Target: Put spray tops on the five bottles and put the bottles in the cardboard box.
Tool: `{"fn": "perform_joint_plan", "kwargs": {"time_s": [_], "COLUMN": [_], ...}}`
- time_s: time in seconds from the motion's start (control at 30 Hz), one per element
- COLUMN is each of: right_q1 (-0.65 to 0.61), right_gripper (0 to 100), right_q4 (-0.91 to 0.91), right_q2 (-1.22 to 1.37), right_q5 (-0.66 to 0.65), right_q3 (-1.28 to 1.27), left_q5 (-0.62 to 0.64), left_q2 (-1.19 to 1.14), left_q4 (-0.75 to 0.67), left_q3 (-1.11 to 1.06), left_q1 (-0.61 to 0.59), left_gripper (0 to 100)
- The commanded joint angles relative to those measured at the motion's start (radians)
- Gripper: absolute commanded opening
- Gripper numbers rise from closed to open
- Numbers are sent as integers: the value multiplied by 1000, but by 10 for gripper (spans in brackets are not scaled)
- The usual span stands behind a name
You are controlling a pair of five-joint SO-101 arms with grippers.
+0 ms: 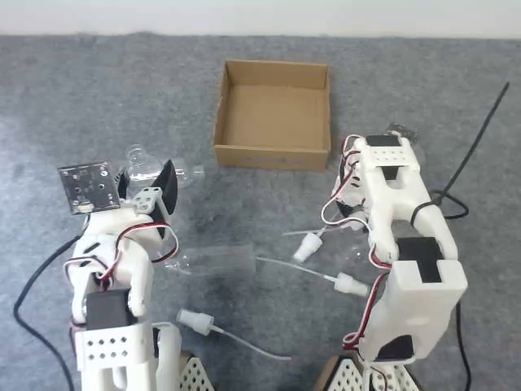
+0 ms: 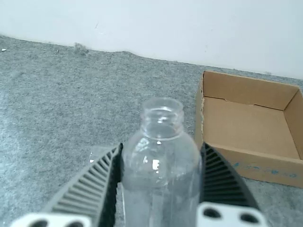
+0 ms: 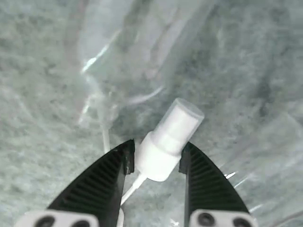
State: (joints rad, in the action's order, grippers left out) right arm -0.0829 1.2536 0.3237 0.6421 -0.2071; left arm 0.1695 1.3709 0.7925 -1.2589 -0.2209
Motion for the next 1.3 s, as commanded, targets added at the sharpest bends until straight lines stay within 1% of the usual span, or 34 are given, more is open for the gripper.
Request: {"fn": "perform_joint_plan", "kwargs": {"time_s": [0.0, 0.13, 0.27, 0.47, 0.7, 0.87, 1.2, 1.27], "right_q1": [38, 33, 28, 8, -91, -102, -102, -102], "right_gripper": [114, 0, 27, 27, 27, 26, 26, 26], "right_q4": [22, 22, 101, 326, 538, 541, 539, 539], "right_q2": [-2, -13, -12, -12, -12, -71, -397, -450], "right_q5": [-31, -68, -71, -81, -276, -299, -299, -299], "right_q3": [46, 49, 110, 299, 502, 528, 526, 526], "left_q5": [-9, -9, -9, -9, -9, -9, -9, -9], "left_q2": [20, 20, 20, 20, 20, 20, 20, 20], "left_q4": [-26, -26, -26, -26, -26, -26, -25, -6], "left_q3": [8, 8, 8, 8, 8, 8, 8, 16], "left_q1": [-5, -5, -5, -5, -5, -5, 3, 5], "left_gripper": [145, 145, 145, 145, 145, 145, 145, 145]}}
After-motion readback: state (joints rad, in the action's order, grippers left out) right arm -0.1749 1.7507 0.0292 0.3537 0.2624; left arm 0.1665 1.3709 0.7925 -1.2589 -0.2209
